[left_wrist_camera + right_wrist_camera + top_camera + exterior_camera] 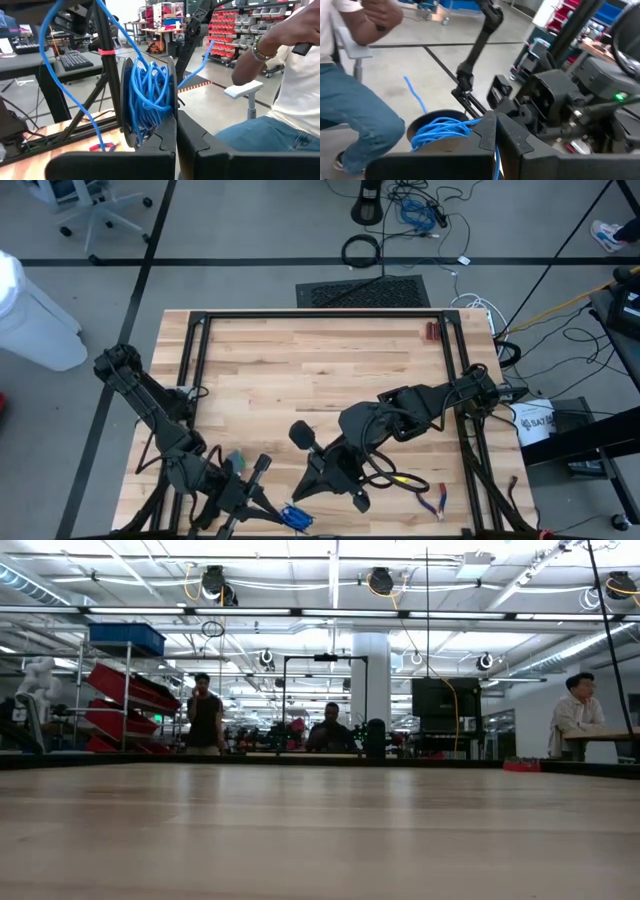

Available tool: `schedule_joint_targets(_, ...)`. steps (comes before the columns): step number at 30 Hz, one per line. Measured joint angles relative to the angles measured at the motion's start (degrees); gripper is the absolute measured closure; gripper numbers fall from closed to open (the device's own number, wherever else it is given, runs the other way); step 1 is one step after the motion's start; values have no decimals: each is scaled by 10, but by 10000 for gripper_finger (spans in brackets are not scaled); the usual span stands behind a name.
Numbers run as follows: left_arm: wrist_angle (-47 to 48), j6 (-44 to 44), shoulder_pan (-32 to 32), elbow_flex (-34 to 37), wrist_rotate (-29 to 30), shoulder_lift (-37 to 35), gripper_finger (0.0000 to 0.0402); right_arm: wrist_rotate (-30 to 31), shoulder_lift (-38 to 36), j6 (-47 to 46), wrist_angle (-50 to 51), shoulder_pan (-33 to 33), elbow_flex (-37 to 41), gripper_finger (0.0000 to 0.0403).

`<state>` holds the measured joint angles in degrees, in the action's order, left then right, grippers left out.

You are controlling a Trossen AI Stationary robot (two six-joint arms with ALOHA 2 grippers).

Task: Coil cords
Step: Coil the blue wire onto the black spool

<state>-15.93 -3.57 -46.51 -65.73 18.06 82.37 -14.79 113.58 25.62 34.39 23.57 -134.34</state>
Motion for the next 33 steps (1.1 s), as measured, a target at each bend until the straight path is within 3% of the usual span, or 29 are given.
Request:
schedule_joint_targets(10,-17,-62,3,-1,-1,0,401,-51,17,3,-33,-7,-1,403)
schedule_joint_targets(14,-15,-60,12,-8,-32,0,401,-84,28,-7,-48,-20,0,403)
schedule_joint_targets(24,-11,-63,15,-8,-46,0,401,-143,44,-41,-73,-47,0,402)
schedule_joint_targets(33,-11,-78,14,-9,-50,0,401,-232,61,-101,-94,-67,0,357)
